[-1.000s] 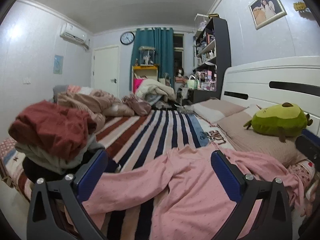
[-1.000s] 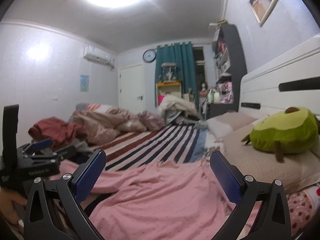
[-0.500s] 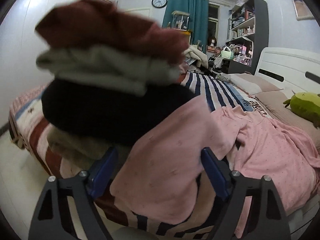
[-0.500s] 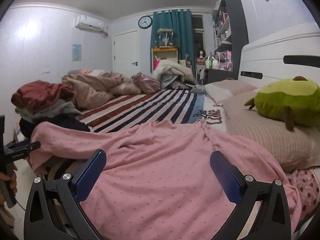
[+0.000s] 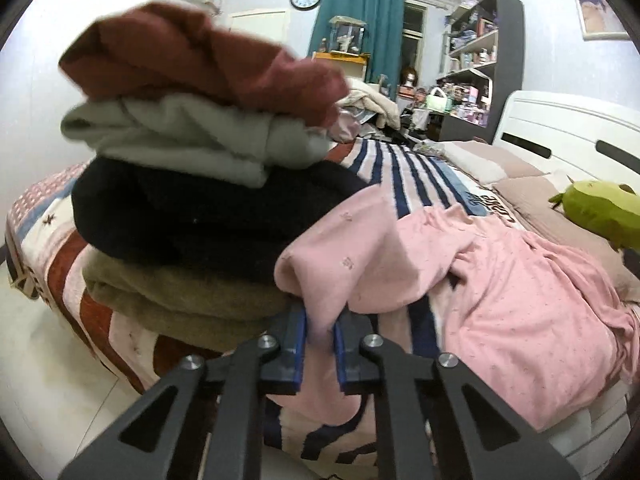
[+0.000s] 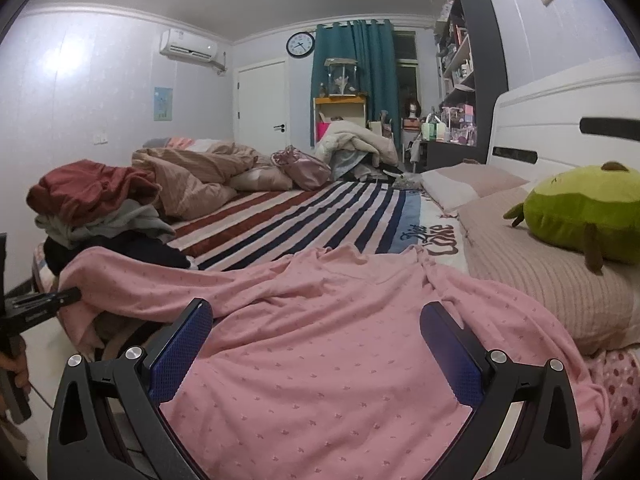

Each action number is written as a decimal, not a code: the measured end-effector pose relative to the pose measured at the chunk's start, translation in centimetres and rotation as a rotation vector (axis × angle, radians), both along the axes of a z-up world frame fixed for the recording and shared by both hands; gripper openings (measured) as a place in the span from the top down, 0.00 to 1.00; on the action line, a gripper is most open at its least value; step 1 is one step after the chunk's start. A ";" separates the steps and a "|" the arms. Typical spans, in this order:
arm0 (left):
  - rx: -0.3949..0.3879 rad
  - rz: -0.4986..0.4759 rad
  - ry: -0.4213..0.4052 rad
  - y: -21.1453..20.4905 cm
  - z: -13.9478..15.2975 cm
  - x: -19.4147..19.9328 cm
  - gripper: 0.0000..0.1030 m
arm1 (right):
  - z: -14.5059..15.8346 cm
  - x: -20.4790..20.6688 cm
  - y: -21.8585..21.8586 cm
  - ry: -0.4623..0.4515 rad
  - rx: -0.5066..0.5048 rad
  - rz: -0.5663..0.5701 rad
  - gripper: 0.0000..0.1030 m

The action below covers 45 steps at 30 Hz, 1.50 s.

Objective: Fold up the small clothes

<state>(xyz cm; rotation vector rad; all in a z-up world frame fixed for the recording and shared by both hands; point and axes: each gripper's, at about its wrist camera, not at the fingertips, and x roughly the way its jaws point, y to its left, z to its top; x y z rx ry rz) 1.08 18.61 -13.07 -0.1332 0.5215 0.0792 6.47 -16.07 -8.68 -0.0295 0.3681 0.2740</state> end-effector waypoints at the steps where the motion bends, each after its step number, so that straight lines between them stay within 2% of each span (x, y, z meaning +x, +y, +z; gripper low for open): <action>1: 0.013 -0.011 -0.005 -0.3 0.5 -0.3 0.94 | -0.1 0.1 -0.2 0.000 0.010 0.002 0.00; 5: -0.003 -0.063 -0.043 -2.6 2.9 -0.6 0.96 | -0.7 0.3 -1.8 -0.001 0.052 0.007 0.00; 9: 0.013 -0.119 -0.086 -5.9 4.9 0.5 0.96 | -1.5 0.2 -4.2 0.001 0.104 0.005 0.00; 12: -0.003 -0.194 -0.108 -9.2 6.1 1.9 0.96 | -1.8 -0.3 -6.5 -0.024 0.148 0.003 0.00; 16: -0.025 -0.336 -0.126 -15.3 7.1 4.5 0.96 | -1.7 -1.1 -10.0 -0.031 0.153 -0.020 0.00; 19: -0.076 -0.498 -0.085 -20.9 6.4 6.9 0.96 | -1.8 -1.5 -12.4 -0.034 0.157 -0.057 0.00; 20: -0.108 -0.576 -0.037 -22.9 5.4 8.1 0.95 | -2.0 -1.6 -13.4 -0.032 0.164 -0.069 0.00; 23: -0.177 -0.697 0.092 -27.0 2.4 10.0 0.91 | -2.6 -1.6 -15.7 -0.014 0.184 -0.104 0.00; 25: -0.212 -0.741 0.166 -28.5 0.7 10.3 0.78 | -3.1 -1.4 -16.7 0.010 0.190 -0.118 0.00; 26: -0.217 -0.757 0.177 -28.8 0.6 10.2 0.75 | -3.3 -1.2 -17.0 0.026 0.190 -0.122 0.00; 27: -0.211 -0.767 0.166 -28.9 0.9 9.7 0.64 | -3.5 -1.0 -17.2 0.043 0.190 -0.121 0.00; 28: -0.193 -0.764 0.148 -28.7 1.6 9.3 0.52 | -3.8 -0.7 -17.4 0.064 0.187 -0.115 0.00; 29: -0.169 -0.747 0.111 -28.1 3.0 8.6 0.48 | -3.8 -0.6 -17.3 0.072 0.187 -0.111 0.00; 33: -0.129 -0.664 0.031 -24.4 6.0 7.6 0.41 | -3.7 -0.1 -15.7 0.082 0.199 -0.040 0.00; 37: -0.009 -0.473 -0.028 -19.7 7.4 6.4 0.28 | -3.8 1.3 -11.3 0.132 0.188 0.083 0.00; 39: 0.023 -0.402 -0.033 -17.4 7.3 6.2 0.27 | -4.5 2.1 -8.6 0.169 0.187 0.147 0.00; 42: 0.003 -0.354 -0.033 -14.2 6.8 5.6 0.26 | -6.0 3.3 -4.7 0.232 0.184 0.222 0.00; 45: -0.024 -0.333 -0.028 -12.0 5.9 5.4 0.21 | -9.0 5.8 -0.7 0.375 0.181 0.230 0.00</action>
